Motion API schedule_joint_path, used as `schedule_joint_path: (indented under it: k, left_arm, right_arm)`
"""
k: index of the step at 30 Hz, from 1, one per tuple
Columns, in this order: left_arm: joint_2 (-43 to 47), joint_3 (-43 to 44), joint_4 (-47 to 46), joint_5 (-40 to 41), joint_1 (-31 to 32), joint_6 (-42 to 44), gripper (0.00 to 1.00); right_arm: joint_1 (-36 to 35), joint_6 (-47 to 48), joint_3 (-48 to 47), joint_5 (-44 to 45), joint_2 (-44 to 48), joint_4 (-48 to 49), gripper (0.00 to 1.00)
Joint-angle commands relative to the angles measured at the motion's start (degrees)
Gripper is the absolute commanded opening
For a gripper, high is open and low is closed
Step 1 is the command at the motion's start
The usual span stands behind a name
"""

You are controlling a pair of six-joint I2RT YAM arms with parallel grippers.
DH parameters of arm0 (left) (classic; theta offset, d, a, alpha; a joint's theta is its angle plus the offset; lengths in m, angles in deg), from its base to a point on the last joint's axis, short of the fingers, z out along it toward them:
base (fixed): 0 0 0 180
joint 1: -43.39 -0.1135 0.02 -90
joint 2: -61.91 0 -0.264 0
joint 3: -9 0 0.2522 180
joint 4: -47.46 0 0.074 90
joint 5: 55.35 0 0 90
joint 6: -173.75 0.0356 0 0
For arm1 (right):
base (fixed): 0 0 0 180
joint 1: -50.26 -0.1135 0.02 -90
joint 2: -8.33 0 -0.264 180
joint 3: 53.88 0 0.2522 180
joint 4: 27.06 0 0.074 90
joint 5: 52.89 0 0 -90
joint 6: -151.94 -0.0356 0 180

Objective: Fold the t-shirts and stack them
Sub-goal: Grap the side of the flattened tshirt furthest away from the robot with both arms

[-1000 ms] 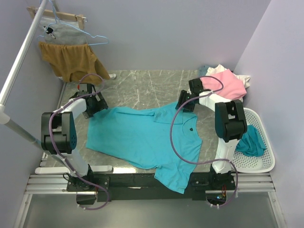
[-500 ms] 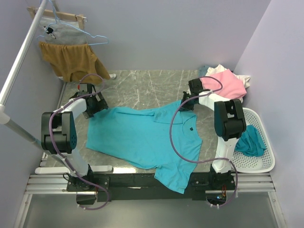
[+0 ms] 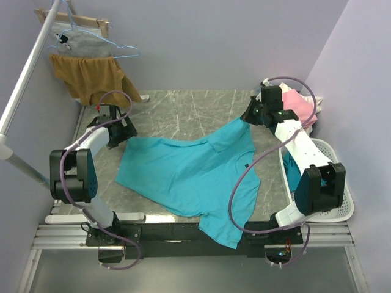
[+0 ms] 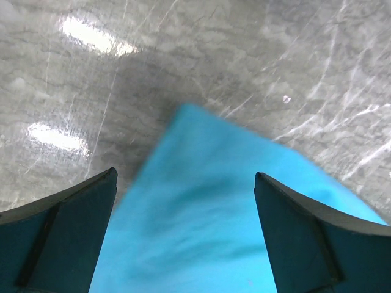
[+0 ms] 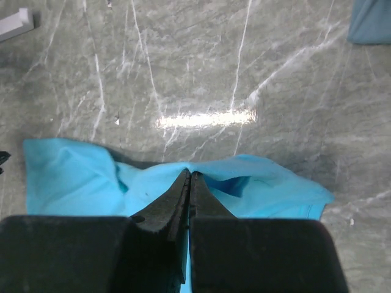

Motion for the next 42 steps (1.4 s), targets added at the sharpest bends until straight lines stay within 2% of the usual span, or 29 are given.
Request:
schedule_joint_path:
  k: [1,7,12,17,18,19,21,22,24,25,26,29,35,37,42]
  left_arm:
    - [-3.9,1.9,-0.6,-0.4,0.2,0.1,0.99]
    - [-11.0,5.1,-1.7,-5.6,0.8,-0.1,0.99]
    - [-15.4,11.2,1.1,-4.3,3.5,0.2,0.99]
    - [-18.0,13.7,3.2,-3.0,5.2,1.5,0.99]
    - [-17.7,13.4,3.1,-3.3,5.4,1.5,0.94]
    - [-17.3,12.8,2.8,-3.6,5.5,1.6,0.81]
    - [-15.5,10.6,2.2,-4.3,5.9,1.5,0.65]
    - [-14.8,10.0,2.3,-4.4,6.0,1.4,0.46]
    - [-13.2,8.4,2.5,-5.1,6.0,2.0,0.32]
    - [-12.7,8.0,2.9,-5.4,6.0,2.3,0.12]
    - [-12.3,7.4,3.1,-5.4,6.0,2.4,0.03]
    - [-9.7,7.6,2.1,-6.3,6.0,2.9,0.01]
    - [-2.8,13.3,3.7,-10.6,7.0,2.9,0.01]
    - [0.7,11.6,6.0,-9.1,8.3,2.4,0.01]
    - [12.7,1.1,15.9,-7.2,13.9,-2.2,0.01]
  right_arm:
    - [0.5,1.0,1.1,-0.7,2.9,-3.0,0.0]
    - [0.5,1.2,4.2,-3.5,5.7,-3.0,0.0]
    - [0.4,1.7,5.4,-3.9,6.5,-3.1,0.0]
    - [0.4,1.8,5.9,-4.6,6.7,-3.0,0.0]
    - [0.4,1.8,6.1,-4.6,6.7,-2.9,0.0]
    - [0.5,1.9,6.0,-4.5,6.7,-3.0,0.0]
    - [0.4,1.9,6.0,-4.2,6.7,-3.3,0.0]
    - [0.4,1.9,6.1,-4.1,6.7,-3.3,0.0]
    - [0.4,1.9,5.9,-4.2,6.5,-3.3,0.0]
    - [0.4,1.9,6.0,-4.0,6.4,-3.3,0.0]
    - [0.4,2.0,6.0,-4.3,6.1,-3.2,0.0]
    - [0.3,2.0,5.6,-4.2,5.2,-3.3,0.0]
    - [0.5,3.1,4.0,-3.0,5.3,-6.0,0.0]
    - [0.4,2.5,6.4,-3.7,7.9,-7.1,0.0]
    - [-0.4,-1.6,16.7,-5.6,15.9,-12.2,0.0]
